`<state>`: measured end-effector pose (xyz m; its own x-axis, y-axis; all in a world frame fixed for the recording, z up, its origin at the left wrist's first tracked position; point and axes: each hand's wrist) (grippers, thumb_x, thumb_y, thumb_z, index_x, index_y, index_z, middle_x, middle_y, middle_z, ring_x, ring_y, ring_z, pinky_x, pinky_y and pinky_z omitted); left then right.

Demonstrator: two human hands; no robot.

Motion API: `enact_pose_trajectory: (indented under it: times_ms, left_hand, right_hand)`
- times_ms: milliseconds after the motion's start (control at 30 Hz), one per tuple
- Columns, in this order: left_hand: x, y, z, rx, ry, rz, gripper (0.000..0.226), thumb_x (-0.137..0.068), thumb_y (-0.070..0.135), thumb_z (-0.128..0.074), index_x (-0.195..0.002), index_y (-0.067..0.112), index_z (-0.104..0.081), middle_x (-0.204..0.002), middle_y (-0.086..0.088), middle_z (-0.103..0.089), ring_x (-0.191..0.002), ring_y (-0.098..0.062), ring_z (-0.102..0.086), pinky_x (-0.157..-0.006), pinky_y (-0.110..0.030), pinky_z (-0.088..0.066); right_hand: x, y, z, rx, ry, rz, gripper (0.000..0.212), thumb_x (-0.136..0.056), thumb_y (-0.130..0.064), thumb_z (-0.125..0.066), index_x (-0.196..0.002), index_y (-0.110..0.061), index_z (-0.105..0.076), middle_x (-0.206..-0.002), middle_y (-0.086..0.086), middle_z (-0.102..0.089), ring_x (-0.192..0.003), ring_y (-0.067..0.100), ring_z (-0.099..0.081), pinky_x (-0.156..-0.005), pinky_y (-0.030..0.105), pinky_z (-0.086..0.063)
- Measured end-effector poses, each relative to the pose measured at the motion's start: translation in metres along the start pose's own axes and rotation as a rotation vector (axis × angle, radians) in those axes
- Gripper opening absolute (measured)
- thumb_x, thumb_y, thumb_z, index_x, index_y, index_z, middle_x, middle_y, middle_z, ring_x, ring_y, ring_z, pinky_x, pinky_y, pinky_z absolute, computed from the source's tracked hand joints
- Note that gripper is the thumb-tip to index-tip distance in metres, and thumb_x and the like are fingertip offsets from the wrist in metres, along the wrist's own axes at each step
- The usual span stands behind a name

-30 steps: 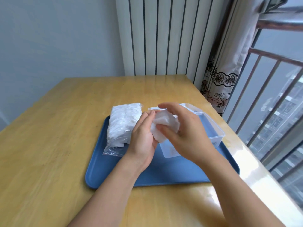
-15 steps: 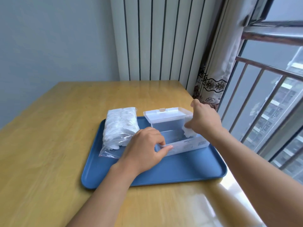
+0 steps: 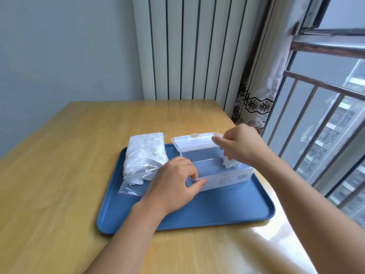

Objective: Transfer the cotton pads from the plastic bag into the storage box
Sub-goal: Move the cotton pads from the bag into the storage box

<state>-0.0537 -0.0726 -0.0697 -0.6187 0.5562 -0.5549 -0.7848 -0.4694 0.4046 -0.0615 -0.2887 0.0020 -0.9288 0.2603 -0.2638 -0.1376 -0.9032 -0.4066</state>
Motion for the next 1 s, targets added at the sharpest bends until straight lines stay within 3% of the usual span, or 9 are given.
enact_pose_trajectory:
  times_ms: [100,233,300,400,500,633,733,900,1000]
  left_hand:
    - [0.002,0.002,0.002,-0.004,-0.020,0.024,0.033,-0.085,0.051,-0.064,-0.066,0.024,-0.061,-0.075,0.009,-0.060,-0.080,-0.014,-0.059,-0.074,-0.037,-0.052]
    - [-0.002,0.013,0.023,0.054,0.043,0.036,0.033,-0.082,0.054,-0.067,-0.101,0.027,-0.069,-0.108,0.015,-0.062,-0.104,-0.005,-0.059,-0.094,-0.020,-0.046]
    - [-0.006,0.012,0.048,0.077,0.071,0.047,0.049,-0.075,0.052,-0.070,-0.118,0.030,-0.064,-0.122,0.016,-0.058,-0.114,-0.004,-0.056,-0.101,-0.016,-0.040]
    - [0.002,-0.014,0.091,-0.004,-0.086,0.171,0.083,-0.058,0.052,-0.074,-0.137,0.038,-0.051,-0.140,0.019,-0.045,-0.131,-0.005,-0.044,-0.108,-0.019,-0.034]
    - [0.033,-0.050,0.114,-0.083,-0.194,0.334,0.099,-0.057,0.030,-0.089,-0.144,0.041,-0.043,-0.150,0.018,-0.034,-0.137,0.000,-0.034,-0.110,-0.015,-0.028]
    - [0.069,-0.073,0.099,0.035,0.074,0.374,0.077,-0.068,0.022,-0.079,-0.141,0.028,-0.053,-0.146,0.012,-0.042,-0.133,0.003,-0.044,-0.111,-0.026,-0.041]
    - [0.072,-0.072,0.088,0.109,0.200,0.378,0.058,-0.075,0.021,-0.070,-0.133,0.026,-0.063,-0.140,0.012,-0.051,-0.121,-0.006,-0.058,-0.097,-0.030,-0.054]
    - [0.064,-0.069,0.071,0.084,0.249,0.350,0.043,-0.082,0.024,-0.074,-0.124,0.022,-0.068,-0.131,0.011,-0.058,-0.115,-0.009,-0.060,-0.090,-0.037,-0.057]
    - [0.063,-0.068,0.070,0.097,0.304,0.341,0.041,-0.084,0.006,-0.074,-0.122,0.017,-0.068,-0.122,0.009,-0.062,-0.104,-0.008,-0.063,-0.083,-0.030,-0.059]
  right_hand:
    - [-0.001,-0.005,-0.004,0.181,-0.200,-0.031,0.039,-0.091,-0.040,-0.064,-0.074,-0.006,-0.072,-0.073,0.010,-0.073,-0.076,0.029,-0.067,-0.071,0.036,-0.058]
    - [0.016,-0.023,0.003,-0.022,-0.026,0.049,0.023,-0.088,-0.038,-0.069,-0.078,-0.018,-0.072,-0.075,-0.001,-0.073,-0.075,0.022,-0.068,-0.069,0.034,-0.057]
    - [0.038,-0.048,0.002,-0.213,0.023,0.188,0.018,-0.089,-0.028,-0.067,-0.077,-0.016,-0.073,-0.072,-0.003,-0.073,-0.071,0.019,-0.069,-0.066,0.035,-0.056]
    - [0.076,-0.086,-0.013,-0.406,-0.159,0.445,0.014,-0.083,-0.018,-0.062,-0.076,-0.015,-0.075,-0.069,-0.003,-0.073,-0.067,0.013,-0.068,-0.066,0.034,-0.055]
    - [0.098,-0.102,-0.051,-0.285,-0.171,0.573,0.012,-0.084,-0.020,-0.066,-0.086,-0.021,-0.078,-0.076,-0.004,-0.066,-0.072,0.015,-0.060,-0.064,0.033,-0.051]
    - [0.103,-0.110,-0.101,0.152,0.136,0.580,0.015,-0.066,-0.018,-0.081,-0.064,-0.023,-0.067,-0.077,0.001,-0.048,-0.071,0.026,-0.046,-0.056,0.032,-0.036]
    - [0.095,-0.112,-0.110,0.234,0.279,0.483,0.020,-0.065,-0.017,-0.083,-0.067,-0.024,-0.064,-0.085,0.004,-0.048,-0.079,0.029,-0.044,-0.063,0.035,-0.033]
    - [0.088,-0.113,-0.110,0.287,0.241,0.445,0.050,-0.068,-0.026,-0.086,-0.115,-0.023,-0.069,-0.128,0.014,-0.057,-0.126,0.042,-0.052,-0.084,0.043,-0.048]
    - [0.086,-0.115,-0.115,0.260,0.212,0.451,0.059,-0.075,-0.031,-0.085,-0.130,-0.022,-0.064,-0.136,0.017,-0.055,-0.134,0.046,-0.048,-0.090,0.048,-0.051]
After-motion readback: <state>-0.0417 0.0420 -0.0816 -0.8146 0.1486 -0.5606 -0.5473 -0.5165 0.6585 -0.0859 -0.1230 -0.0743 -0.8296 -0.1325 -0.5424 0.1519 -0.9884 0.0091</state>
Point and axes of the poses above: each hand's wrist, its own x-axis away from the middle knuckle, its own z-axis out of the back of the hand, y = z × x
